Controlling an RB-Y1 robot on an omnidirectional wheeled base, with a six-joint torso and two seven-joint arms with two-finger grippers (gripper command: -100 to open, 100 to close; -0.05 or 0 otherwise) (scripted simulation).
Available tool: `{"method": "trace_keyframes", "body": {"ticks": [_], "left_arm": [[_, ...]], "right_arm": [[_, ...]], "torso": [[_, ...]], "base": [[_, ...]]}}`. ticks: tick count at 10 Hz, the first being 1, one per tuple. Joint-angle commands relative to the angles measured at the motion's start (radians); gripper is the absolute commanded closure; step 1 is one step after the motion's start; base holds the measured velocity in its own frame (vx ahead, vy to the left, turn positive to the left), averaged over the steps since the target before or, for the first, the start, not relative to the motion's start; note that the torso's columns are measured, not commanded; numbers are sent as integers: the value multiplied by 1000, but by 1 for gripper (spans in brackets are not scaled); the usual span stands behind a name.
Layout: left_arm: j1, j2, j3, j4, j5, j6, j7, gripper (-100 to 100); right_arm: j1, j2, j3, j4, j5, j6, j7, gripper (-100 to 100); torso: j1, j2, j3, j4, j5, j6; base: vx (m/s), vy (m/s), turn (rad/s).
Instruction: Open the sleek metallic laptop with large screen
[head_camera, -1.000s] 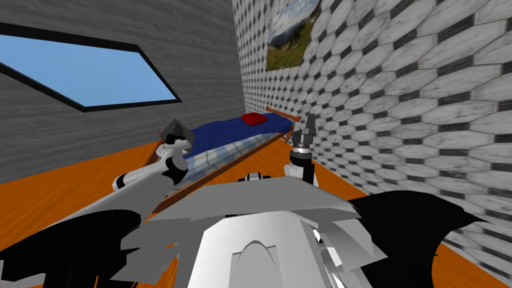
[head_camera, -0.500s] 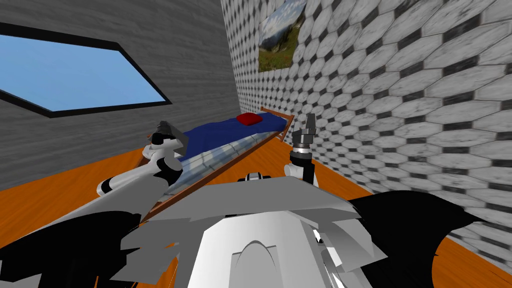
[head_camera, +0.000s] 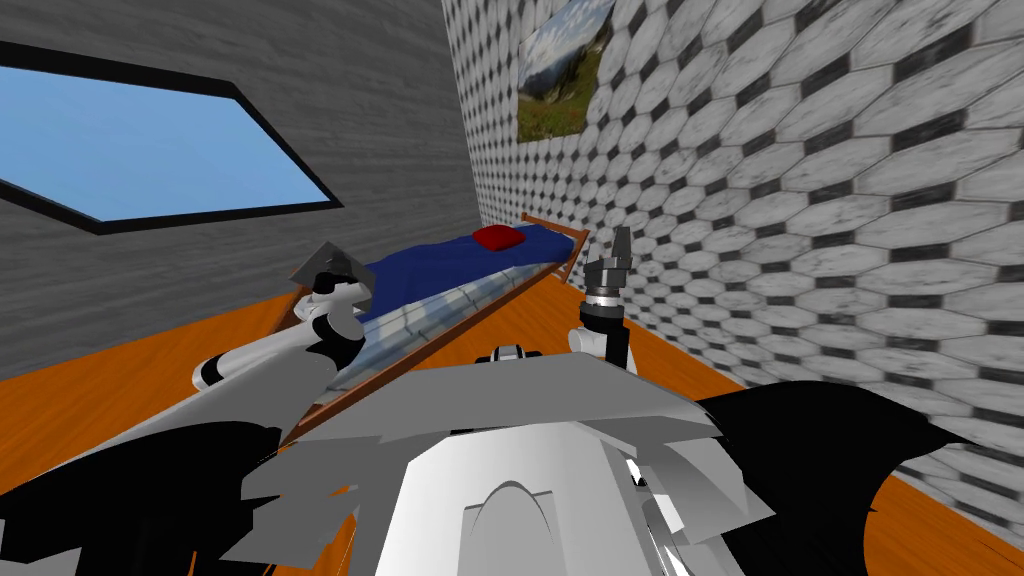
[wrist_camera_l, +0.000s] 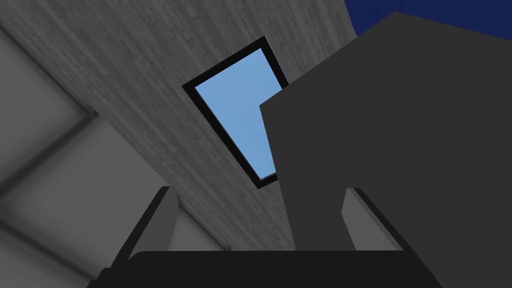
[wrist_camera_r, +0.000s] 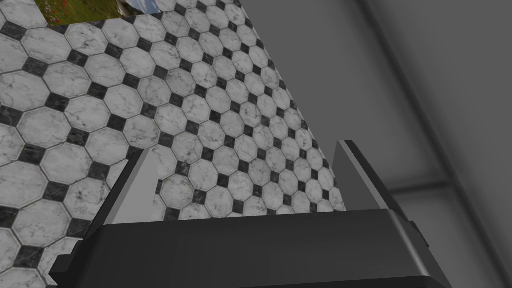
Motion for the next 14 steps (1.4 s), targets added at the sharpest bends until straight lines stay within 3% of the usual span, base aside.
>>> {"method": "trace_keyframes", "body": {"ticks": [1, 3, 4, 5, 6, 7, 8, 9, 10, 13, 14], "left_arm": [[-5, -47, -59, -37, -10, 18, 27, 100], [-5, -47, -59, -36, -10, 18, 27, 100], [-7, -92, -107, -62, -20, 40, 53, 100], [-7, -98, -116, -86, -20, 40, 53, 100], [-9, -137, -160, -122, -30, 63, 78, 100], [-9, -148, -173, -72, -30, 61, 78, 100], [-11, -197, -208, -168, -40, 85, 103, 100], [-11, -199, -230, -162, -40, 85, 103, 100], [-11, -199, -230, -138, -40, 85, 103, 100], [-11, -199, -230, -185, -40, 85, 103, 100], [-13, -246, -279, -211, -50, 108, 129, 100]], "right_arm": [[0, 0, 0, 0, 0, 0, 0, 0], [0, 0, 0, 0, 0, 0, 0, 0], [0, 0, 0, 0, 0, 0, 0, 0], [0, 0, 0, 0, 0, 0, 0, 0], [0, 0, 0, 0, 0, 0, 0, 0], [0, 0, 0, 0, 0, 0, 0, 0], [0, 0, 0, 0, 0, 0, 0, 0], [0, 0, 0, 0, 0, 0, 0, 0], [0, 0, 0, 0, 0, 0, 0, 0], [0, 0, 0, 0, 0, 0, 0, 0], [0, 0, 0, 0, 0, 0, 0, 0]], "torso": [[1, -2, -1, -1, 0, -2], [0, -1, -1, -1, 0, 1], [0, 1, 0, 0, 0, 1], [1, -1, 0, 0, 0, -2], [1, -2, -1, -1, 0, 0], [0, -3, -2, -1, 0, 0], [0, -2, -1, -1, 1, 1], [0, -2, -1, 0, 0, 0], [0, 0, 0, 0, 0, 1], [0, 2, 2, 1, 0, 0], [0, 0, 0, 0, 0, 0]], "base": [[63, 10, 348], [25, 9, 7], [48, 20, 335], [65, 8, 346], [91, 2, 449], [80, 2, 299], [92, 3, 421], [80, 1, 283], [29, 2, 8], [-9, 2, -15], [38, 7, 356]]}}
